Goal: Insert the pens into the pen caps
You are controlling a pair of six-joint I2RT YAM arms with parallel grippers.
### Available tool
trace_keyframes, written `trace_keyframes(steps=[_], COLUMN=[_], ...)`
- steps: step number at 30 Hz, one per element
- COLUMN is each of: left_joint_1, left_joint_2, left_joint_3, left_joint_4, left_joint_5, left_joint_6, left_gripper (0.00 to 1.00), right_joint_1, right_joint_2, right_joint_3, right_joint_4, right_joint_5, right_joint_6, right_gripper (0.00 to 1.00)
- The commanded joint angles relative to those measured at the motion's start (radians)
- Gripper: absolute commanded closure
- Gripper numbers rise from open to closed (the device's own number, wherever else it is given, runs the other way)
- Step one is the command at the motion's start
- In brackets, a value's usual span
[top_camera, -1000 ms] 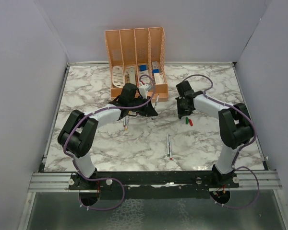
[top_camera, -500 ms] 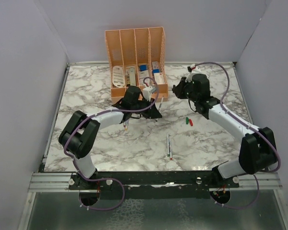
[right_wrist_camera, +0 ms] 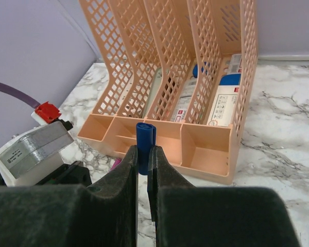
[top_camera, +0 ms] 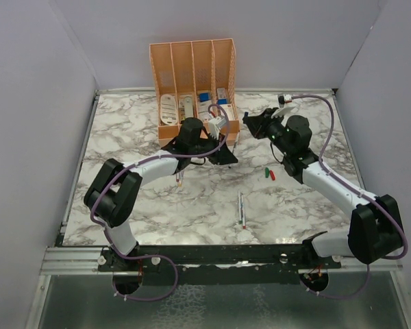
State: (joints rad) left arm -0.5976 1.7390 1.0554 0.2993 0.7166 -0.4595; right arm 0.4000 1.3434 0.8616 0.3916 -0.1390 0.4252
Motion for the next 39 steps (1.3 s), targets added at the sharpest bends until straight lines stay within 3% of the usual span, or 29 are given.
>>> trace_keyframes(steps=[1, 39], left_joint_1=[-0.004, -0.004], left_joint_2=[-0.036, 0.017], left_joint_3=[0.042, 0.089], left_joint_4=[0.058, 0.063], left_joint_5=[0.048, 0.06], left_joint_6=[-0.023, -0.038], left_gripper=[1.0, 1.0], right_joint_1=[0.006, 0.007], right_joint_2=[-0.028, -0.008], right_joint_3=[-0.027, -0.035], right_joint_4=[0.103, 0.128], right_joint_5=[-0.058, -0.077], right_joint_6=[0.041, 0.081], right_gripper=[0.99, 0.99])
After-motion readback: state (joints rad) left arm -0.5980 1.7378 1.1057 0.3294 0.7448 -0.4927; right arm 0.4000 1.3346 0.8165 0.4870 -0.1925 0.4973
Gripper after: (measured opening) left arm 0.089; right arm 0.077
